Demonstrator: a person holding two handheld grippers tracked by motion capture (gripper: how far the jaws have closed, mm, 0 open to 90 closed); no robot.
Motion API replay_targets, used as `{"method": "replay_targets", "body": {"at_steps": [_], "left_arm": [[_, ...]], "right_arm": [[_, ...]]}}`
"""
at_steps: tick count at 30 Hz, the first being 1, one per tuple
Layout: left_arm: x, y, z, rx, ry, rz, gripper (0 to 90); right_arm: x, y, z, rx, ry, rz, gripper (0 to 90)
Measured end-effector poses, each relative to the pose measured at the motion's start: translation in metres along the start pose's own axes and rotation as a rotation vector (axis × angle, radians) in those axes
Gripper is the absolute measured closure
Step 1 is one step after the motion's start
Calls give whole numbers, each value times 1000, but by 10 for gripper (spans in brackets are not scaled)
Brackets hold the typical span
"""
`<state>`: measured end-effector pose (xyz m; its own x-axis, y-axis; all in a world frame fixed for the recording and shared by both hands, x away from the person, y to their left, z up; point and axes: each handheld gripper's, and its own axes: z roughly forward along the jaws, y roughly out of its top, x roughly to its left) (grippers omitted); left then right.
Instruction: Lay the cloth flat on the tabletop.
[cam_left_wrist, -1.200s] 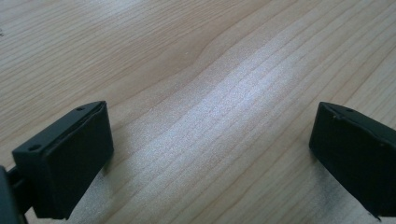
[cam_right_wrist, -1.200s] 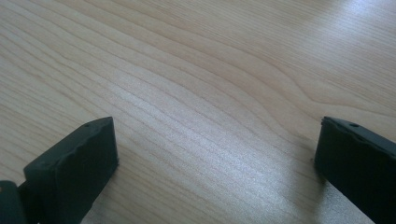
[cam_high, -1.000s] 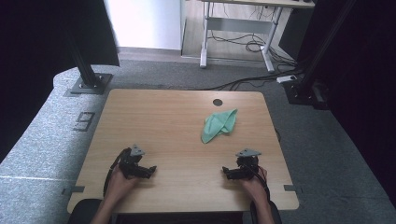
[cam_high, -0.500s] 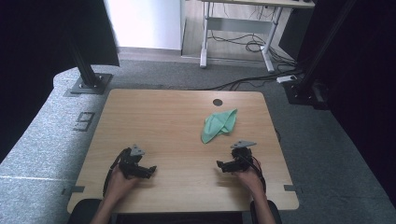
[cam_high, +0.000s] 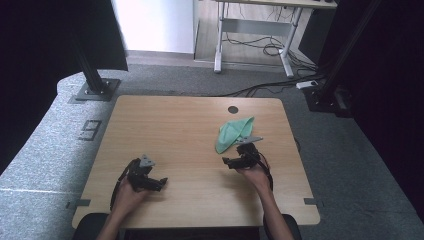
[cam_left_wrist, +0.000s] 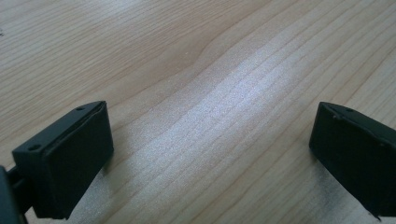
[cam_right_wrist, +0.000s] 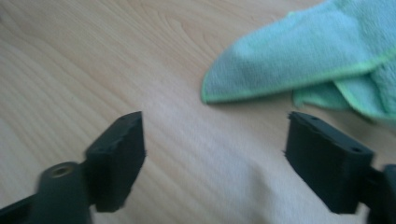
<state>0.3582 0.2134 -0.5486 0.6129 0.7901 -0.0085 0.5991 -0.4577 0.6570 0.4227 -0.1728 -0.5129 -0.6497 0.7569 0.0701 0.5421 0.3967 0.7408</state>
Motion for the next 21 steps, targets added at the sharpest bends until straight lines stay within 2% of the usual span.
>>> {"method": "replay_targets", "body": {"at_steps": [1, 2, 4, 8, 9, 13, 17, 21], "left_arm": [[0, 0, 0, 0, 0, 0, 0], [0, 0, 0, 0, 0, 0, 0], [0, 0, 0, 1, 0, 0, 0], [0, 0, 0, 1, 0, 0, 0], [0, 0, 0, 1, 0, 0, 0], [0, 0, 0, 0, 0, 0, 0], [0, 0, 0, 0, 0, 0, 0], [0, 0, 0, 0, 1, 0, 0]], "right_arm": [[0, 7, 5, 3, 12, -6, 291], [0, 7, 5, 3, 12, -6, 291], [1, 16, 13, 12, 17, -26, 407], [5, 29, 25, 23, 33, -53, 538], [5, 29, 25, 23, 33, -53, 538], [6, 38, 39, 46, 21, -76, 635], [4, 39, 56, 108, -3, -83, 686], [2, 34, 64, 146, -13, -89, 730]]}}
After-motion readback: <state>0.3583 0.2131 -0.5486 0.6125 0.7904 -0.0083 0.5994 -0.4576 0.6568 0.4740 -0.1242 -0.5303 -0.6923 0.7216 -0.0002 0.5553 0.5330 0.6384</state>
